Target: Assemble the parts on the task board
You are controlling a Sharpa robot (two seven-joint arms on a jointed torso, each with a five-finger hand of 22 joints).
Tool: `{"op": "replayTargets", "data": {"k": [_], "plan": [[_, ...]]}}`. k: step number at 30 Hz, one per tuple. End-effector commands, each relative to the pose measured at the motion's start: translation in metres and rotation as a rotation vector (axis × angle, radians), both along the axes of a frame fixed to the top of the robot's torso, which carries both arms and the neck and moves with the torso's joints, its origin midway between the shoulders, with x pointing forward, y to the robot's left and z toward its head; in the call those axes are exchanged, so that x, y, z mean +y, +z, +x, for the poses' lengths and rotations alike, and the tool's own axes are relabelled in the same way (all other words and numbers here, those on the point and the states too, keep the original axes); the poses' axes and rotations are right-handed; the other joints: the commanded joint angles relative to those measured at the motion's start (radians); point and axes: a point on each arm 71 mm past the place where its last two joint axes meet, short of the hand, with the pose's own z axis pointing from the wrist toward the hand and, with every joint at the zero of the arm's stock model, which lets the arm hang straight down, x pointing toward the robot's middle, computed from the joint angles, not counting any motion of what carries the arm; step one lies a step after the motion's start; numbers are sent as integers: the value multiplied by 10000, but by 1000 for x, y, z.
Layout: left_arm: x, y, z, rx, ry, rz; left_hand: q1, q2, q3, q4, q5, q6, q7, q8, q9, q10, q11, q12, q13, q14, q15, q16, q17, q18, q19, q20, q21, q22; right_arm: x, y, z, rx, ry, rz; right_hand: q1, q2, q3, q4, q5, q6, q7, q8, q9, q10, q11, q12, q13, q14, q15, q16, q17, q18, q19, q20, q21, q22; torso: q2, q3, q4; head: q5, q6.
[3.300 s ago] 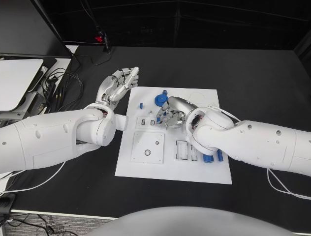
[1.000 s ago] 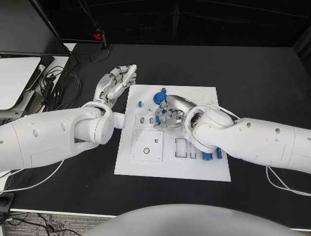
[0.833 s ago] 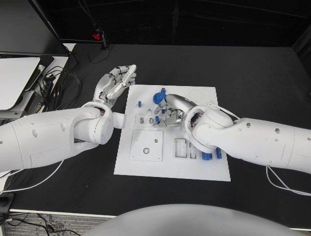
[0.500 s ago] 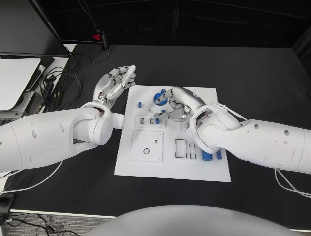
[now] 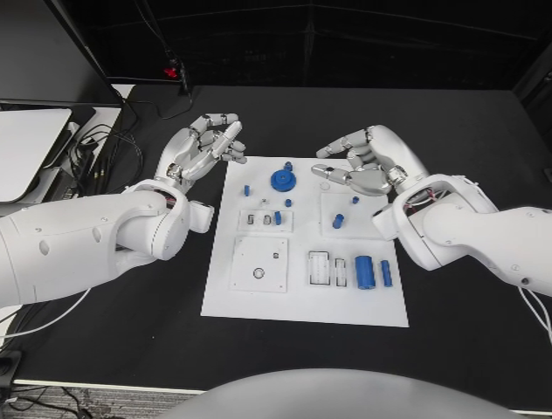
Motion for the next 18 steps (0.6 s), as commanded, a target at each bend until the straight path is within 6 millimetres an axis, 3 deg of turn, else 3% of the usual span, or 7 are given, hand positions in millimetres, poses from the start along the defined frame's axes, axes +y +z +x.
{"op": "replayTargets", "data": {"k": [1,6,9,11,14,15,18], "plan": [[-7,18,-2,-1264,-1067,1111,-204,104,-182,-4,-64,-122,865,82,7,1113,-356,314,221,1302,-413,373,326,81,880,-334,716,320,-12,-2,-2,1362,275,1868,-224,67,-232,7,112,-37,-16,71,19,1043,-69,25,2632,1058,-93,25,2628,-73,1042,-59,29,2635,-13,32,-33,90,7],[-7,37,3,-743,-1844,2753,-421,19,-363,-38,-226,-74,363,158,-3,3318,-1038,1103,1284,3464,-1205,1166,1410,8,2010,-1134,2528,1413,-32,-2,-5,1878,851,2843,-573,736,-698,-29,394,-791,99,314,62,1043,44,25,2632,1058,-40,25,2628,382,-179,0,-1410,1772,-66,40,-103,100,44],[-8,46,6,-48,-2176,3629,-516,-98,-371,6,-170,586,330,131,-17,4017,-970,1864,2549,4297,-1215,1923,2998,-4,1981,-1184,3154,1896,-41,-2,-7,1929,1063,3103,-742,1013,-893,34,317,-1157,143,485,94,1043,103,25,2632,1058,10,25,2628,662,-969,11,-2393,1202,-101,69,-135,121,46],[-9,50,7,346,-2404,4226,-562,-177,-298,32,-66,928,375,-100,-16,6053,-1005,4397,7706,6406,-1234,3725,7514,-238,2773,-1242,4741,3749,-45,-2,-8,1996,1157,3214,-807,1160,-1031,21,357,-1325,157,680,146,1043,101,25,2632,1056,7,23,2625,777,-1316,24,-2879,924,-144,103,-168,178,34],[-11,58,8,903,-2746,5307,-703,-267,-177,-1,-18,1432,445,-397,4,8260,-826,6575,13195,8527,-1106,5114,11876,-746,4536,-1206,7181,7072,-51,-4,-9,2073,1201,3309,-741,1273,-1220,19,367,-1588,179,976,223,1043,95,25,2632,861,1,-181,2348,924,-1759,31,-3571,525,-193,143,-225,258,84],[-12,60,9,1089,-2845,5659,-769,-282,-101,4,-4,1512,497,-522,-7,8822,-782,6895,14383,9562,-1076,5503,13738,-1004,5500,-1142,8084,8454,-53,-4,-10,2094,1196,3332,-764,1285,-1271,31,362,-1635,174,1033,237,1043,101,25,2632,815,8,-230,2282,955,-1831,22,-3695,453,-205,153,-235,273,87],[-14,63,10,1625,-3059,6639,-996,-533,162,129,-83,1928,693,-898,-22,8822,-496,6895,14383,9851,-747,5578,14242,-1508,7517,-901,9633,11142,-57,-6,-9,2166,1121,3411,-834,1339,-1413,38,362,-1764,189,1203,279,1043,92,25,2632,745,9,-306,2177,1013,-1991,24,-3999,277,-256,188,-296,327,71]]}}
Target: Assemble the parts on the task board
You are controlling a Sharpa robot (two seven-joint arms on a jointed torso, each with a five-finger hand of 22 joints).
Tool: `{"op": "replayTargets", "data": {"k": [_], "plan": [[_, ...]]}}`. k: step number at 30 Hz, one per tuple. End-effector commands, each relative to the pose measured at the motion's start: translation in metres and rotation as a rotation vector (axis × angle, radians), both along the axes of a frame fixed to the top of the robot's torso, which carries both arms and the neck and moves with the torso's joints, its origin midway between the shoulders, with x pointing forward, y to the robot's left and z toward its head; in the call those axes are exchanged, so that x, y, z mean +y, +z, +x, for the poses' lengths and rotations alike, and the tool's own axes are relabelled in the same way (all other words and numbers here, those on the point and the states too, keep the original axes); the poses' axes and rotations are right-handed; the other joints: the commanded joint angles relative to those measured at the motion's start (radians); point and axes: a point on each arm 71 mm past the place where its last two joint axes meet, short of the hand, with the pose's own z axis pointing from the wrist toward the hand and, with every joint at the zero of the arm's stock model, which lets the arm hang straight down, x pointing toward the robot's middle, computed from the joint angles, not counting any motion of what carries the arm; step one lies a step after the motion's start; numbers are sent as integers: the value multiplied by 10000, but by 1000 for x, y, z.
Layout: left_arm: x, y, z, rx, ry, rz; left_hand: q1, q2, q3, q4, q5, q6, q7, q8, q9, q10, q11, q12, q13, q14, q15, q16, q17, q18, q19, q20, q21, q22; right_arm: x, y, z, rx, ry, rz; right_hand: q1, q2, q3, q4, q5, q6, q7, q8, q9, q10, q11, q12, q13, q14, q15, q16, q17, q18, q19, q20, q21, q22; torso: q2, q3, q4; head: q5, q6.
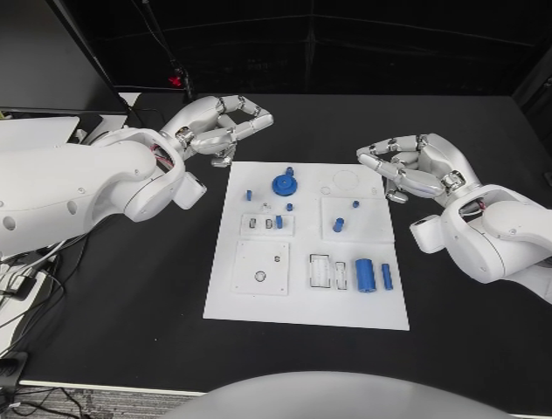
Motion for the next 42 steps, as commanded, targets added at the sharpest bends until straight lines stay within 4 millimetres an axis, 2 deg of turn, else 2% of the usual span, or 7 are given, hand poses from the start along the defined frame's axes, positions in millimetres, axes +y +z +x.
{"op": "replayTargets", "data": {"k": [1,2,6,9,17,24,42], "plan": [[-5,-12,-2,1538,-440,2822,-161,-163,122,42,-22,451,594,-106,35,1057,198,49,2666,1093,145,49,2679,-380,1575,145,915,2396,1,1,-1,141,482,702,-42,126,-142,1,29,-125,1,143,38,1059,29,25,2632,730,10,-59,2156,169,-117,7,-215,225,-96,73,-113,78,-14],[-5,-12,-2,1628,-438,3015,-156,-195,148,15,-28,628,611,-94,51,1057,186,49,2666,1093,165,49,2679,-505,2122,177,1117,2902,0,0,-1,160,459,708,-69,143,-172,4,36,-141,0,184,49,1059,29,25,2632,728,9,-61,2151,180,-144,7,-272,192,-105,79,-127,89,-11],[-8,-15,-2,2181,-141,4106,-57,-351,279,-19,175,2171,418,56,182,1057,44,49,2666,1093,27,49,2679,-516,2172,217,1135,2948,-3,-2,0,222,326,726,-137,208,-284,3,59,-201,-11,363,97,1059,20,25,2632,717,2,-71,2132,192,-157,2,-375,134,-130,97,-172,82,25],[-13,-21,-3,2938,-137,5065,-423,-488,367,8,195,2957,178,68,283,1057,-188,49,2666,1093,-160,49,2679,-516,2172,49,1135,2948,-4,-3,1,263,264,720,-141,222,-330,0,74,-221,-19,444,119,1059,13,25,2632,715,-4,-72,2126,195,-152,-2,-406,117,-117,69,-200,61,56],[-31,-32,-7,3989,-592,6392,-978,-574,602,5,-26,3010,17,713,925,1057,-349,49,2666,1093,-278,49,2679,-516,2172,-82,1135,2948,-4,-6,2,429,249,677,120,152,-447,-66,-155,-333,-34,696,182,1059,-4,25,2632,708,-22,-78,2104,197,-113,-19,-478,81,-124,42,-228,67,36],[-38,-36,-5,4304,-40,6682,-1409,-235,555,2,-89,2954,-73,1205,1506,1057,-436,49,2666,1093,-371,49,2679,-516,2172,-167,1135,2948,-3,-9,3,615,318,648,212,168,-484,-59,-135,-397,-36,796,204,1059,-8,25,2632,703,-26,-82,2092,205,-114,-26,-534,52,-128,41,-233,19,18],[-42,-56,1,5254,356,7716,-1754,439,309,-7,-68,3163,-209,1280,2041,1057,-566,49,2666,1093,-530,49,2679,-516,2172,-310,1135,2948,0,-14,4,913,314,584,297,209,-529,-42,-99,-496,-32,908,225,1059,-7,25,2632,688,-29,-97,2062,218,-123,-32,-616,9,-137,48,-206,-31,-80]]}}
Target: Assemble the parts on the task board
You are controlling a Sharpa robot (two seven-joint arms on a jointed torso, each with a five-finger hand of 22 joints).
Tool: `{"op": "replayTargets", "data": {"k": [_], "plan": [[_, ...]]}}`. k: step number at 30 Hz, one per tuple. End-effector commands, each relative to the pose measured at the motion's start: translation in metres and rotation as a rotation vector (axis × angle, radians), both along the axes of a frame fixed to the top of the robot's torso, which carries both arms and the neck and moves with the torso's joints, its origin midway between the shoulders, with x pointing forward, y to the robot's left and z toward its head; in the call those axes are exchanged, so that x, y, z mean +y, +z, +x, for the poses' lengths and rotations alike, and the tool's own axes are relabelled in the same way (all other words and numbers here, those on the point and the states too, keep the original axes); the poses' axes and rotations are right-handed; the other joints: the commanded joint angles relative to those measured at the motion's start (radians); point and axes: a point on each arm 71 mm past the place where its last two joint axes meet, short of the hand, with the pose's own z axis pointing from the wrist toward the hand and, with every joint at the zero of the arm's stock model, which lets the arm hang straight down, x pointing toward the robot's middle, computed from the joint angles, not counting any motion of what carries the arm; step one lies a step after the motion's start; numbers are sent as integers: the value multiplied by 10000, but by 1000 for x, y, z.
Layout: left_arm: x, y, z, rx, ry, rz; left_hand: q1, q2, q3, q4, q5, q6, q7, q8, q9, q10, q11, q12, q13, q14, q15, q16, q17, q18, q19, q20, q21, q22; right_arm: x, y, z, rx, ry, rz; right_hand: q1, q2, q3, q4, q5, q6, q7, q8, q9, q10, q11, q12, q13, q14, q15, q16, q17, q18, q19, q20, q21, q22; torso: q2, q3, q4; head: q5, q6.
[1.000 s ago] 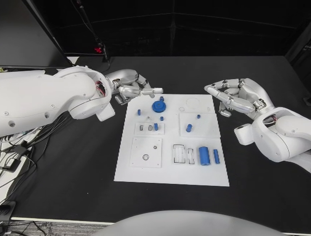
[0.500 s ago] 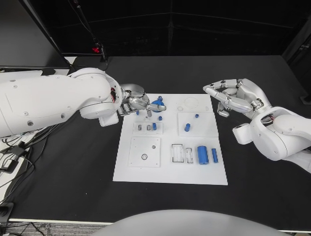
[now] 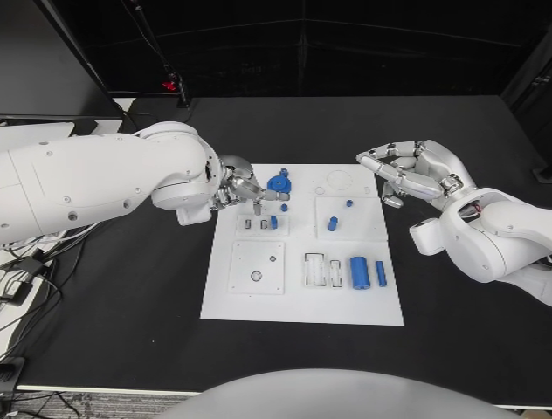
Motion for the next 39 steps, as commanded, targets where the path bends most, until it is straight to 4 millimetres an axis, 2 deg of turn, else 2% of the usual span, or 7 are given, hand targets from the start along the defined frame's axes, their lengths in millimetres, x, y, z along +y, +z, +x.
{"op": "replayTargets", "data": {"k": [1,6,12,16,20,34,39], "plan": [[4,-5,1,241,286,513,-13,172,-105,6,-21,38,-11,-107,35,1045,-102,34,2630,1049,-87,8,2629,-65,1062,-98,31,2628,1,0,0,100,113,40,83,16,-68,19,10,-113,11,87,13,1059,-5,25,2632,689,-29,-57,2067,63,-16,-32,-77,5,-6,-2,-6,-25,-20],[0,-13,2,341,375,565,32,228,-153,-7,62,-4,-3,-229,49,1045,-99,34,2630,1049,-97,8,2629,-65,1062,-114,31,2628,2,-1,0,126,112,33,89,21,-70,19,10,-121,11,94,14,1059,-5,25,2632,689,-29,-58,2065,66,-21,-32,-90,-2,-10,5,19,-53,-50],[-5,-21,2,444,389,601,145,313,-162,-16,107,-2,3,-319,74,1045,-95,34,2630,1049,-103,8,2629,-65,1062,-126,31,2628,2,-1,0,144,116,29,92,26,-72,21,8,-125,11,102,16,1059,-5,25,2632,689,-29,-57,2065,68,-26,-33,-102,-8,-14,3,9,-26,-88],[-9,-23,3,437,330,551,477,541,-136,-20,196,84,-6,-455,160,1045,-101,34,2630,1049,-117,8,2629,-65,1062,-142,31,2628,2,-2,1,173,84,11,97,34,-75,22,5,-133,12,111,17,1059,-5,25,2632,685,-29,-61,2058,71,-30,-33,-114,-15,-13,5,28,-40,-121],[-13,-24,4,496,203,578,777,715,-113,-18,316,196,-28,-524,261,1045,-121,34,2630,1049,-135,8,2629,-65,1062,-157,31,2628,2,-2,1,180,70,6,116,53,-91,26,-3,-187,19,137,20,1059,-2,25,2632,686,-30,-60,2057,74,-32,-32,-140,-28,-15,-6,-4,-29,-154],[-21,-28,6,712,-94,726,1296,1084,-47,-17,669,287,-69,-683,464,1045,-160,34,2630,1049,-180,8,2629,-65,1062,-196,31,2628,2,-3,1,294,68,-23,136,86,-104,30,-1,-202,16,190,32,1059,-2,25,2632,683,-27,-63,2049,82,-41,-34,-180,-50,-14,8,5,-81,-234],[-22,-29,6,829,-203,814,1364,1123,-51,-11,738,327,-79,-704,500,1045,-168,34,2630,1049,-188,8,2629,-65,1062,-204,31,2628,2,-3,0,331,69,-31,136,86,-104,30,-1,-202,16,190,32,1059,-2,25,2632,683,-27,-63,2049,82,-41,-34,-180,-50,-13,11,5,-104,-265]]}}
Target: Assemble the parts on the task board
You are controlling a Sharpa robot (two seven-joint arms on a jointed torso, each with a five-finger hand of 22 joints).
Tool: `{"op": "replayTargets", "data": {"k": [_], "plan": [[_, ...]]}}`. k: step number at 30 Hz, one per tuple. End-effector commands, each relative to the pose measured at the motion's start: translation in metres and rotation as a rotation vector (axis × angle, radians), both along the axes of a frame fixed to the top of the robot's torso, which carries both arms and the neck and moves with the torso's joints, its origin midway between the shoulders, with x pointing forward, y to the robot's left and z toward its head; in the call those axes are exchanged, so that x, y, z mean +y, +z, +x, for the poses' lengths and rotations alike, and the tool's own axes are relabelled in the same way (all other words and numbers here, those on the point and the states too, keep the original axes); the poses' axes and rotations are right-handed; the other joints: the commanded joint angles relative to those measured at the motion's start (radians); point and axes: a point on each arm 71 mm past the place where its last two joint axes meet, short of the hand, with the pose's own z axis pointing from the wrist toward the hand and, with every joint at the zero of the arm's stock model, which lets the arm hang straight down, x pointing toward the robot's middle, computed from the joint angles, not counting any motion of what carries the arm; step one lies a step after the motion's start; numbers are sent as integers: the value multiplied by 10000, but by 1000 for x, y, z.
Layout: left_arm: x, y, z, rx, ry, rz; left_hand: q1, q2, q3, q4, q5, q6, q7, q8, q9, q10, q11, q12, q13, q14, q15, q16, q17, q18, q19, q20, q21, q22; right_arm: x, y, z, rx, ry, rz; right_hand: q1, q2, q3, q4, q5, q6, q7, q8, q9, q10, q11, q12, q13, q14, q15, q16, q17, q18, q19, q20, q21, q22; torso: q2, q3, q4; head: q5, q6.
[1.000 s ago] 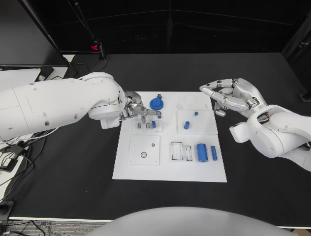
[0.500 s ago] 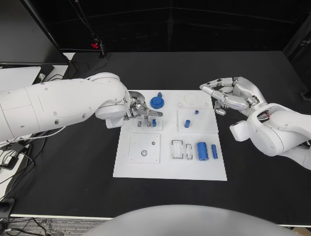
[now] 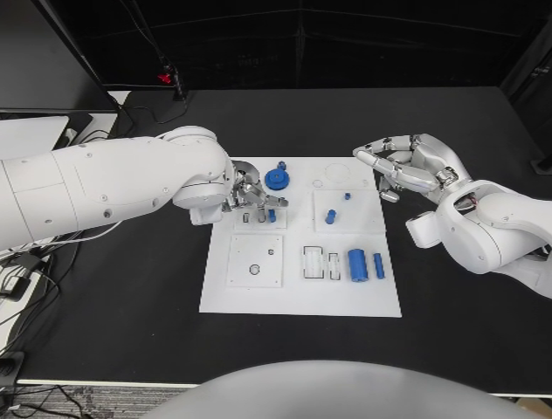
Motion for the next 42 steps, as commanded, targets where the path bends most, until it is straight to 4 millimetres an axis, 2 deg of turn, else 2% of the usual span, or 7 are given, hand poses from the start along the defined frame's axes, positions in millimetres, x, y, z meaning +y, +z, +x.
{"op": "replayTargets", "data": {"k": [1,14,30,42], "plan": [[-1,-1,-1,208,-253,161,85,13,51,23,57,86,21,-41,20,1043,-98,35,2633,1035,-93,8,2632,-63,1062,-63,31,2632,1,0,-1,65,82,34,59,8,-80,5,-2,-62,10,36,16,1059,-1,25,2632,683,-27,-64,2051,86,-42,-34,-42,-9,3,5,5,-27,-21],[-5,-8,-1,379,-363,188,400,262,96,21,262,298,-48,-139,162,1043,-160,35,2633,1035,-147,8,2632,-63,1062,-105,31,2632,1,0,-1,136,60,9,85,35,-91,3,8,-69,6,88,28,1059,-4,25,2632,682,-28,-65,2047,89,-39,-35,-61,-18,-8,0,3,-47,-115],[-5,-10,2,204,-166,25,582,279,98,11,359,315,-70,-164,247,1043,-182,35,2633,1035,-171,8,2632,-63,1062,-128,31,2632,1,-1,0,241,36,-32,103,56,-95,3,18,-81,5,118,34,1059,-5,25,2632,678,-30,-68,2039,91,-39,-36,-76,-25,-13,-4,10,-92,-138],[-8,-10,4,145,-205,-63,1025,341,141,8,530,214,-110,-84,525,1043,-221,35,2633,1035,-214,8,2632,-63,1062,-171,31,2632,1,-2,0,317,31,-57,116,74,-100,5,27,-97,5,142,39,1059,-6,25,2632,672,-31,-75,2028,101,-60,-37,-122,-51,-2,-4,9,-114,-159]]}}
